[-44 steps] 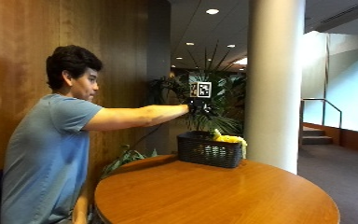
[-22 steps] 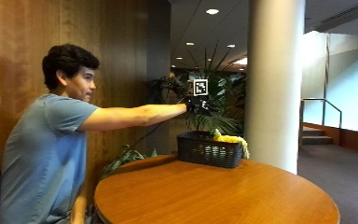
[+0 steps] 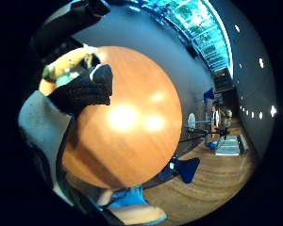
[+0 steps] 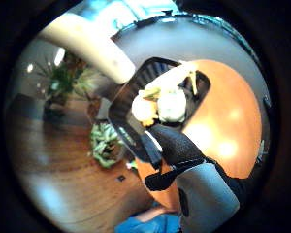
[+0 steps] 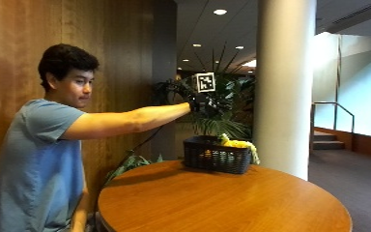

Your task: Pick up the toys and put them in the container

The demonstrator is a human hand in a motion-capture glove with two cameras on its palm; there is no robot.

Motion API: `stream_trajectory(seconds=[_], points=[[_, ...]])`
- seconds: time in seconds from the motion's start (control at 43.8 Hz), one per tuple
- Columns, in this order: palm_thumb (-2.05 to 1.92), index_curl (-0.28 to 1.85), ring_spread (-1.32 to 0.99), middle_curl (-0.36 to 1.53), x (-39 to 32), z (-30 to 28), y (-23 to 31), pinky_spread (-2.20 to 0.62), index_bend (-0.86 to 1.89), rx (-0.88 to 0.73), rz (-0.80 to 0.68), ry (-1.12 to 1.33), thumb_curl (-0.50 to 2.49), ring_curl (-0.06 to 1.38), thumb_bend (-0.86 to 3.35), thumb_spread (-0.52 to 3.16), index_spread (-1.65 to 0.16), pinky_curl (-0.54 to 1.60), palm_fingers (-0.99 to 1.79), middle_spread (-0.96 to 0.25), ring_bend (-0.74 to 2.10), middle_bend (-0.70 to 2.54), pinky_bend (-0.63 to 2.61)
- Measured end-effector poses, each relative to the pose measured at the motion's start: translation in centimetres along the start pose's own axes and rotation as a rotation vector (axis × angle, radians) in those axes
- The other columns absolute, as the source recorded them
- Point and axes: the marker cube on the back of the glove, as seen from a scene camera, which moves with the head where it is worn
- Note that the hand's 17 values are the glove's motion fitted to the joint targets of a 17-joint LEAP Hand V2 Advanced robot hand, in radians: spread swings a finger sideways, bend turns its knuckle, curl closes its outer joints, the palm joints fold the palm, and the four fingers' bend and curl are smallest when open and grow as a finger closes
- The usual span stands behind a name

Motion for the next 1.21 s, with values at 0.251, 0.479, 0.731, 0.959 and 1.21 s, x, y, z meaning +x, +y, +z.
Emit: stream_trajectory(seconds=[0.251,0.479,0.731,0.959,1.21], points=[[0.05,0.24,0.10,0.32,4.1,-0.1,3.4,0.01,0.13,-0.005,0.145,-0.001,0.32,0.34,-0.02,1.18,-0.33,0.35,-0.07,0.04,0.77,0.18,1.53],[0.05,0.24,0.10,0.32,8.6,0.9,8.4,0.01,0.13,-0.001,0.064,0.030,0.31,0.32,-0.02,1.18,-0.33,0.34,-0.07,0.04,0.76,0.17,1.53],[0.05,0.24,0.10,0.32,11.5,2.5,12.5,0.01,0.13,-0.006,0.196,0.033,0.31,0.31,-0.02,1.18,-0.33,0.34,-0.07,0.04,0.75,0.17,1.53],[0.05,0.24,0.10,0.32,13.6,3.4,15.7,0.01,0.13,-0.005,0.139,0.151,0.30,0.28,-0.02,1.18,-0.33,0.34,-0.09,0.04,0.71,0.17,1.53],[0.04,0.24,0.10,0.32,12.9,3.8,16.2,0.01,0.13,0.003,0.194,0.079,0.30,0.27,-0.02,1.17,-0.33,0.34,-0.08,0.04,0.70,0.17,1.52]])
